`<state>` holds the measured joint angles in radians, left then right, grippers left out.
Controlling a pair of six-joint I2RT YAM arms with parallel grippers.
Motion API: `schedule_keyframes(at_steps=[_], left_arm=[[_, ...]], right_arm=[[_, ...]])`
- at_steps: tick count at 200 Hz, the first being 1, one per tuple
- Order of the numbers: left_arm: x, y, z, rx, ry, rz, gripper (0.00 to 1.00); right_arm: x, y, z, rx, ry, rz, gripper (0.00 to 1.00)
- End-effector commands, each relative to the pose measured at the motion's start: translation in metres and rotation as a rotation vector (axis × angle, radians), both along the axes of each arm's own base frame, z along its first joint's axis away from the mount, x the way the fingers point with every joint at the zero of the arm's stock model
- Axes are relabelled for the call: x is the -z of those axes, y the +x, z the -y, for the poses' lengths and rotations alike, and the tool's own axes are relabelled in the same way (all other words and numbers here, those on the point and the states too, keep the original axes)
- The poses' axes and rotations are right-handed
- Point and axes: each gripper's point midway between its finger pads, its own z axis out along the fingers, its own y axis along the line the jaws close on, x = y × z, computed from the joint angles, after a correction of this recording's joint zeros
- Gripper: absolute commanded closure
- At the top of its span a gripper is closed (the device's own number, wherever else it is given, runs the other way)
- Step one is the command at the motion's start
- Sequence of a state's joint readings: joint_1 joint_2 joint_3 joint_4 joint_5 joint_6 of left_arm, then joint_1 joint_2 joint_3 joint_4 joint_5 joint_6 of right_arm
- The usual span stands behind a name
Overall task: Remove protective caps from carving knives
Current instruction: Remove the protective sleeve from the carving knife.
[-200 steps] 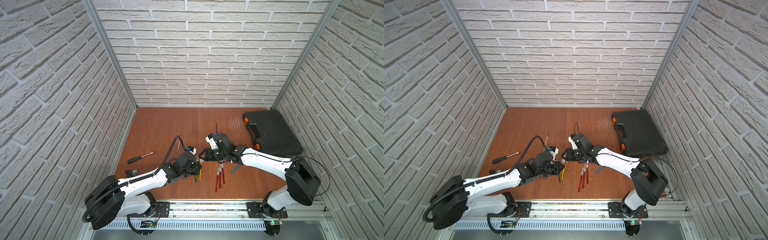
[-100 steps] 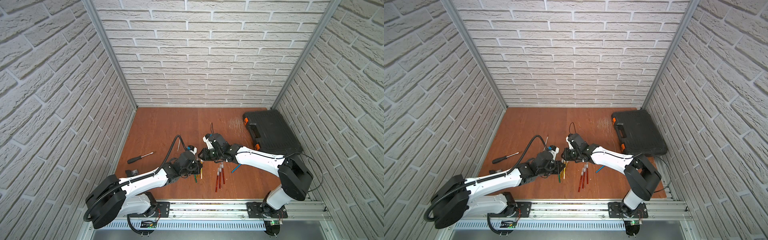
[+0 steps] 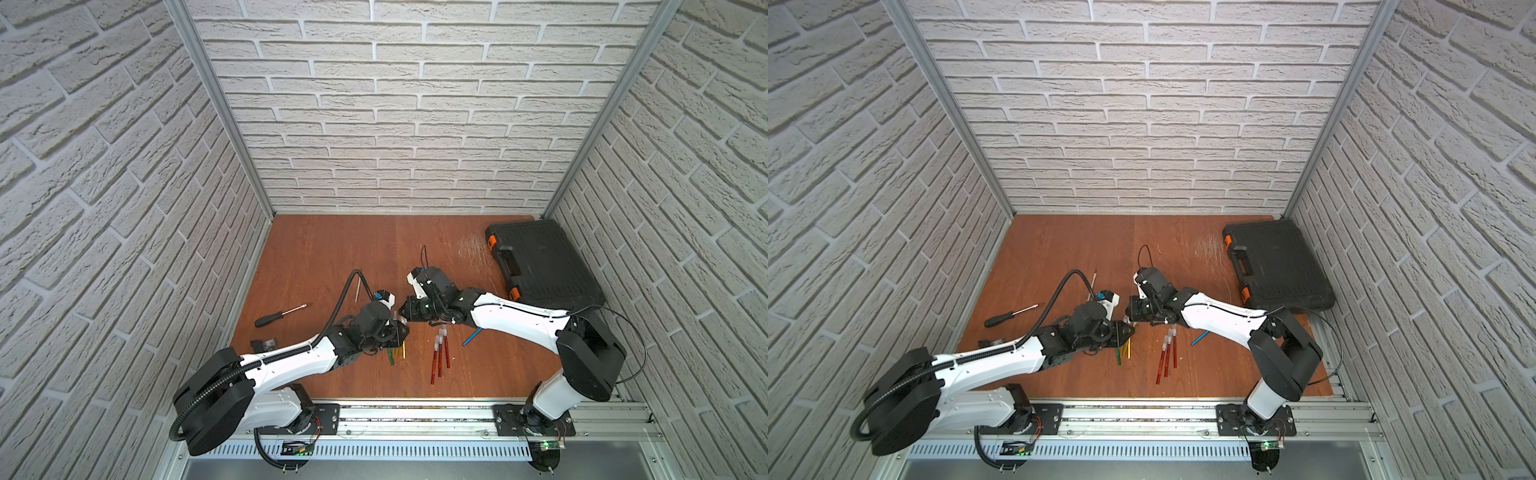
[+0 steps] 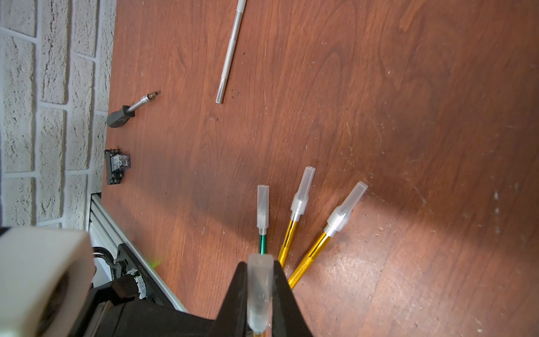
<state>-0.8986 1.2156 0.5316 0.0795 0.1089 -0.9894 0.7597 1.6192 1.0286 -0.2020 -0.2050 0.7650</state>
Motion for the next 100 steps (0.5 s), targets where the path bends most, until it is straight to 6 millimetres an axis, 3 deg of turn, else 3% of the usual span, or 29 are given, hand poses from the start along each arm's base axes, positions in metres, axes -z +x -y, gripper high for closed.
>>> schedule_keyframes(at_steps=[1,69,100], left_arm=[[-0.003,0.002,0.005,0.007,-0.039,0.014,0.72],[0.009,-0.001,0.003,0.008,-0.014,-0.012,0.71],[0.008,0.0,0.005,0.009,-0.021,-0.01,0.79]], right_arm=[[-0.022,0.001,-0.007,-0.023,0.039,0.055,0.87],[-0.028,-0.001,-0.007,-0.031,0.049,0.063,0.87],[-0.03,-0.002,-0.007,-0.033,0.054,0.066,0.87]])
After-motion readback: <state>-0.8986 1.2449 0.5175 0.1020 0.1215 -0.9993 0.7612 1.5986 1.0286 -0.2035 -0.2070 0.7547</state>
